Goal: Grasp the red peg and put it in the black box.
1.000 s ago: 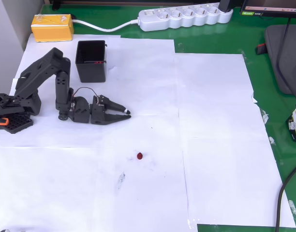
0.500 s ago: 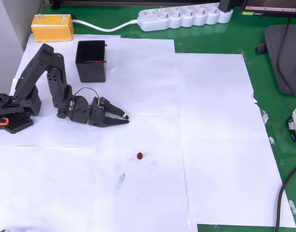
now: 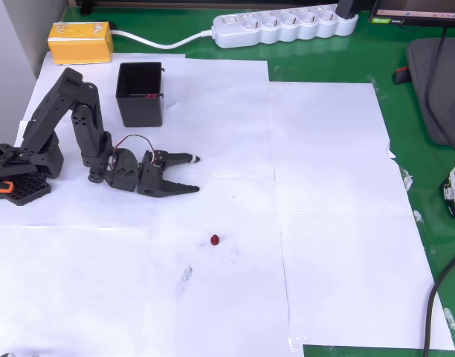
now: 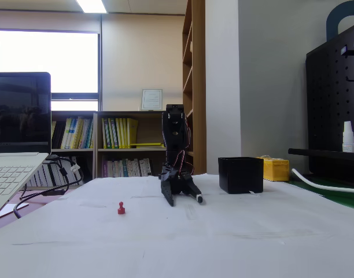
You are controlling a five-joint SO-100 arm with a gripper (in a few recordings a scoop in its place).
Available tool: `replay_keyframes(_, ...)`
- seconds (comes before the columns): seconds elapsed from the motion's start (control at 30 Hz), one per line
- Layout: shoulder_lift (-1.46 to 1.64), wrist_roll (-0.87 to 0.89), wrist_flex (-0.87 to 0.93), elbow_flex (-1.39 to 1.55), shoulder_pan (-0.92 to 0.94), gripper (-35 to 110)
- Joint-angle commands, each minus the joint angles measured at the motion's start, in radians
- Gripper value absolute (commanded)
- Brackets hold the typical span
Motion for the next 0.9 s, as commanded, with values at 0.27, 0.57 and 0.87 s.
replay_keyframes(0.27, -0.026, -0.061, 0.032, 0.044, 0.086, 34)
replay_keyframes(0.57, -0.015, -0.06, 0.057, 0.083, 0.232, 34)
replay_keyframes(0.87, -0.017, -0.038, 0.156, 0.173, 0.351, 34)
